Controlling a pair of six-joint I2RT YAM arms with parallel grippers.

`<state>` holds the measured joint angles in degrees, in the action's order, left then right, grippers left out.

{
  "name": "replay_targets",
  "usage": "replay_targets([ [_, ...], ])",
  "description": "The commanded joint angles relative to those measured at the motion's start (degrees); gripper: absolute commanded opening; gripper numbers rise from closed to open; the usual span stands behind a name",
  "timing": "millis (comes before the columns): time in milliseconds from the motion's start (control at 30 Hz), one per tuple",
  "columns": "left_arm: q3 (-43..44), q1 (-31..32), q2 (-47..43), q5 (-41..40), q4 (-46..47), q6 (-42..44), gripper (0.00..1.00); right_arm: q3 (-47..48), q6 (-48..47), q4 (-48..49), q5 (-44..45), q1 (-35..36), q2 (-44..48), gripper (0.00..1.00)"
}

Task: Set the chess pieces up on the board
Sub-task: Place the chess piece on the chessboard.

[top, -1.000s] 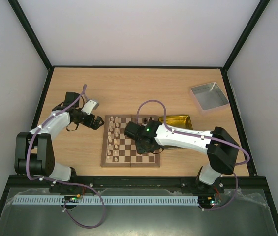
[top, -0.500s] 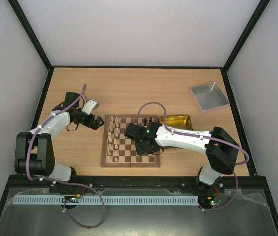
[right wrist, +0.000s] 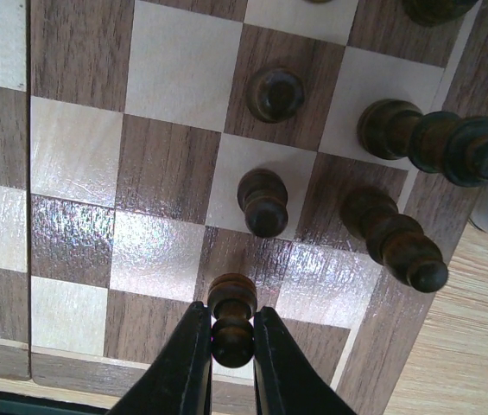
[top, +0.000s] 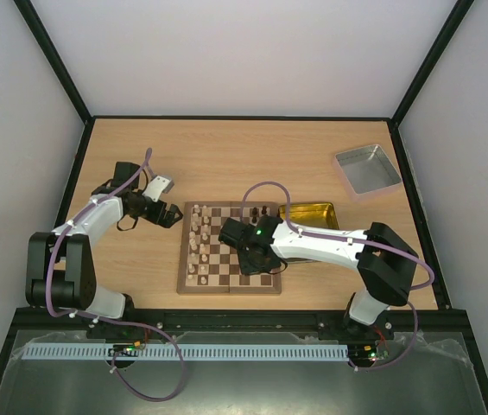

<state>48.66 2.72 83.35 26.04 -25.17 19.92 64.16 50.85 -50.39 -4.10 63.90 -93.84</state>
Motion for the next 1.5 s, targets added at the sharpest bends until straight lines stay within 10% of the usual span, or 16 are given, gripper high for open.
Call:
replay_targets([
  [0, -0.4, 0.4, -0.1, 0.1, -0.5, -0.2, 1.0, -0.7, 0.5, 0.1, 1.4, 0.5, -0.6, 0.1],
  [1467, -0.1, 0.4, 0.5, -0.1, -0.3, -0.4, 1.0, -0.9, 0.0, 1.6, 2.5, 0.5, -1.8, 0.1],
])
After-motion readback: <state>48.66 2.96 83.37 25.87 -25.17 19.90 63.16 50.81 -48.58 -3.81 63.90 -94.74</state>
